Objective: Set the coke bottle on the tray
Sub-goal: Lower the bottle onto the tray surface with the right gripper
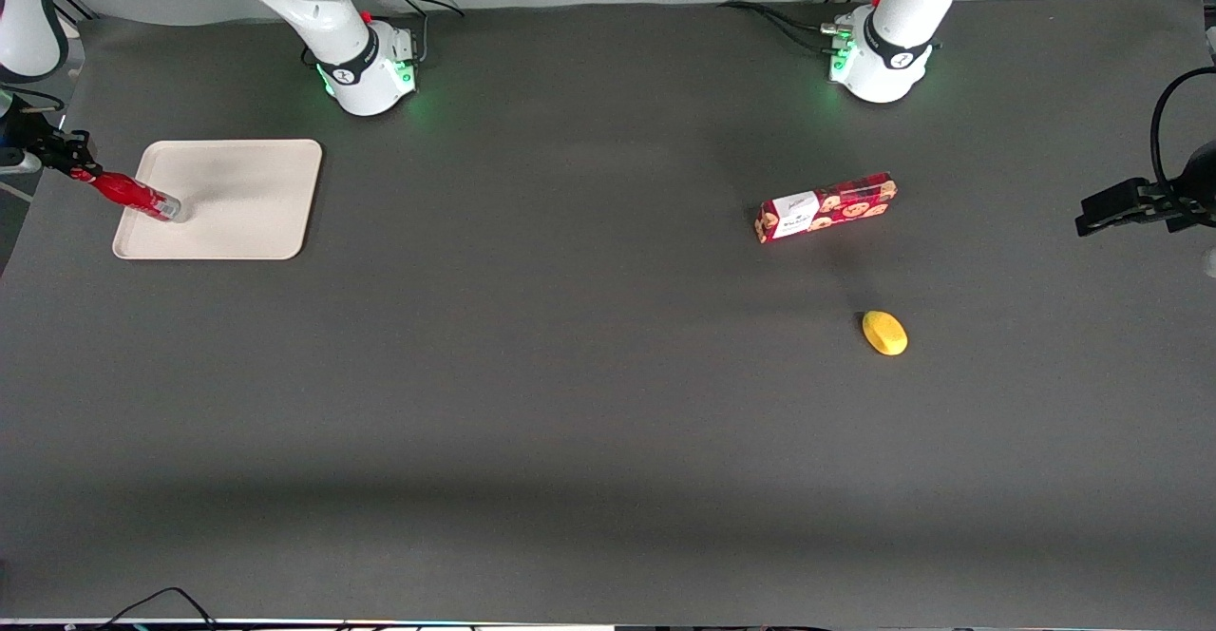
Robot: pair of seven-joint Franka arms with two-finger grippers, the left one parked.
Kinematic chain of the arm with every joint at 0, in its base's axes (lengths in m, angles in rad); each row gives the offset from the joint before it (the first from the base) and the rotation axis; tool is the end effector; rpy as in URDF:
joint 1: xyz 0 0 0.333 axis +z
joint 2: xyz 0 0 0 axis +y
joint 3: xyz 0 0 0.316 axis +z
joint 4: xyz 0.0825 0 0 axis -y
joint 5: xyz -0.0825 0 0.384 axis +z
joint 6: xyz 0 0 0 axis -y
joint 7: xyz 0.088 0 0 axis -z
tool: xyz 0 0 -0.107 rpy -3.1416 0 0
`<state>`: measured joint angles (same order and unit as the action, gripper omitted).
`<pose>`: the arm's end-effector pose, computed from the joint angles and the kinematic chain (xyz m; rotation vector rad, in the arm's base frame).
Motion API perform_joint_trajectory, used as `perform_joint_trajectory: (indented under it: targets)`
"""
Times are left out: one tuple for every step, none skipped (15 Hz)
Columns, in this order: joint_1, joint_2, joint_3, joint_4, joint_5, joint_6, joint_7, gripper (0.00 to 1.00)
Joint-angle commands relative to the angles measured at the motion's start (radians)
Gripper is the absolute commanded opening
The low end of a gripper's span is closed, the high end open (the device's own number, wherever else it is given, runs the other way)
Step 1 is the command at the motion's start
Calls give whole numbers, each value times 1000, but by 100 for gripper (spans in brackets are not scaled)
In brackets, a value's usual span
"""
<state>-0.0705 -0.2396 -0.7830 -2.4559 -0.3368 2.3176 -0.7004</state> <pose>0.3013 -0.3529 0.3647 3.0433 0.1251 -0.0321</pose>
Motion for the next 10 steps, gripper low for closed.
perform_joint_trajectory:
  targets:
    - [9,22,-47,-23,-21,83,-36,4]
    - [9,28,-47,-23,-21,86,-37,12]
    - [12,28,-47,-23,-21,85,-37,50]
    - [15,31,-47,-21,-21,77,-37,99]
    - [21,31,-45,-17,-21,66,-36,100]
    - [21,29,-42,-12,-21,49,-34,100]
    - [23,26,-41,-8,-21,36,-31,100]
    - [31,19,-32,8,-19,11,-19,100]
    - [37,14,-7,32,-16,-30,-14,100]
    - [37,8,29,69,-10,-96,-10,100]
